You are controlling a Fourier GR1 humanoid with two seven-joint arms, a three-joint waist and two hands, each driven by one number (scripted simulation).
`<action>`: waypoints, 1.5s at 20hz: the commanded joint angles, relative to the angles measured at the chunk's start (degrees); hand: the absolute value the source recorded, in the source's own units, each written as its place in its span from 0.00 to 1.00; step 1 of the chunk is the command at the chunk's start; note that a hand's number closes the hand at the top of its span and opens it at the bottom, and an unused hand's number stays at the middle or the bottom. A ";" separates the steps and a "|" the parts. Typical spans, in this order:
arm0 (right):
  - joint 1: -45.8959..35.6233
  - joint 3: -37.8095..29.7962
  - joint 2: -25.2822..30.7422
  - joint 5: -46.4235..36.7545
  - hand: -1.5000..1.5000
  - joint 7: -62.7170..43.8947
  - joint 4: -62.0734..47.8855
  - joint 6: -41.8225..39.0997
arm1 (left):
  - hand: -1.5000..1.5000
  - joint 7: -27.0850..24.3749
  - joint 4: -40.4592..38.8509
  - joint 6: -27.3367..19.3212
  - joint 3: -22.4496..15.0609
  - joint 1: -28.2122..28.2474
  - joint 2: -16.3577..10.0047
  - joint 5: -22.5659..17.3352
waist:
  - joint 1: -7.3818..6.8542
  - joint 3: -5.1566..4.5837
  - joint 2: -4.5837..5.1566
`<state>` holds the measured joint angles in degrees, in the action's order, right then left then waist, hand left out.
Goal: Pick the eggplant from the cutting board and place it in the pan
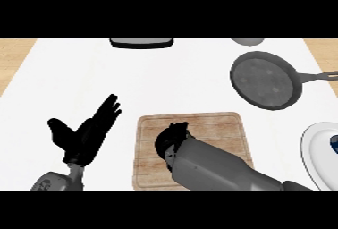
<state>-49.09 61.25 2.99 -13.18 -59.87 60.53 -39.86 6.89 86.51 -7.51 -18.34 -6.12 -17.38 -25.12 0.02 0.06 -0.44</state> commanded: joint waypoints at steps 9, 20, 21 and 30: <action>3.71 1.87 2.81 -13.53 1.00 3.86 2.35 -2.48 | 0.50 0.82 0.15 1.17 2.85 -0.30 0.84 1.36 | -0.10 -0.07 0.44; 13.96 1.82 21.00 -20.20 1.00 30.99 28.67 17.40 | 0.50 1.16 0.78 -0.01 3.70 2.99 1.73 1.60 | 4.71 0.51 -0.69; 15.92 3.24 23.49 -21.23 1.00 33.41 31.82 19.45 | 0.50 1.46 1.21 -0.15 4.73 1.79 1.63 0.98 | 4.99 0.43 -0.66; 26.20 -11.36 44.37 -24.78 1.00 48.74 47.41 49.35 | 0.50 0.56 2.46 0.24 4.48 4.72 1.02 1.51 | 5.43 0.38 -0.38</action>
<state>-27.67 55.38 40.82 -37.83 -17.46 102.01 -1.96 7.57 88.61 -7.48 -14.10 -1.86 -16.08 -23.57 5.18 0.44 -1.06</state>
